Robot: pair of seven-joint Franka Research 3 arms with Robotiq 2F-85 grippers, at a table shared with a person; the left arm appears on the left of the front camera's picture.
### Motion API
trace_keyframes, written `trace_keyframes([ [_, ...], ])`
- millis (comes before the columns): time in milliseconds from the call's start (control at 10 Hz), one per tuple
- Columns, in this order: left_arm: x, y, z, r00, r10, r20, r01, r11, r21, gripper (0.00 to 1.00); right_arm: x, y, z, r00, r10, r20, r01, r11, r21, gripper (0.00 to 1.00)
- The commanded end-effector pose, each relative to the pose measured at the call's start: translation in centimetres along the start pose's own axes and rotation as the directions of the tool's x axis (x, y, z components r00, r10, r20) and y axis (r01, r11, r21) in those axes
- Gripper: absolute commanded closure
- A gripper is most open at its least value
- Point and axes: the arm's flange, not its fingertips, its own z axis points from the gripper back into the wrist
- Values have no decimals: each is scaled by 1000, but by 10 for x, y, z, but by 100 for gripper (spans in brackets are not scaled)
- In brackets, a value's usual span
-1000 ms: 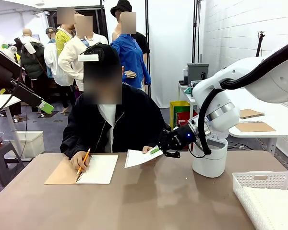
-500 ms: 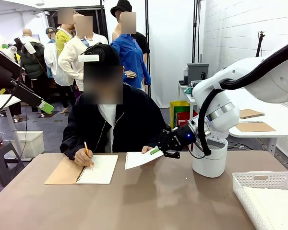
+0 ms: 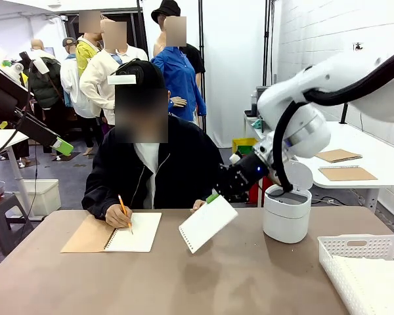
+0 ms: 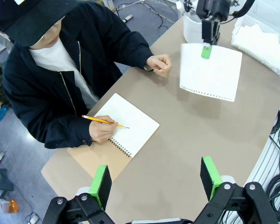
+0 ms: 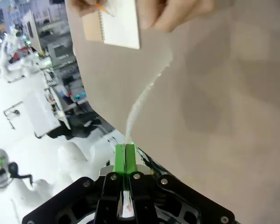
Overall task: Sort the paper based on its condition.
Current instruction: If a person hands you a paper, place it in the Organizing basket , and if it's crumpled, put it in the Trash can.
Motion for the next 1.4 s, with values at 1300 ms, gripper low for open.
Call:
trace_keyframes([
  [1300, 1, -1, 0, 1000, 11, -2, -11, 1000, -2, 0, -176, 68, 178, 899, 387, 204, -96, 631, -770, 100],
])
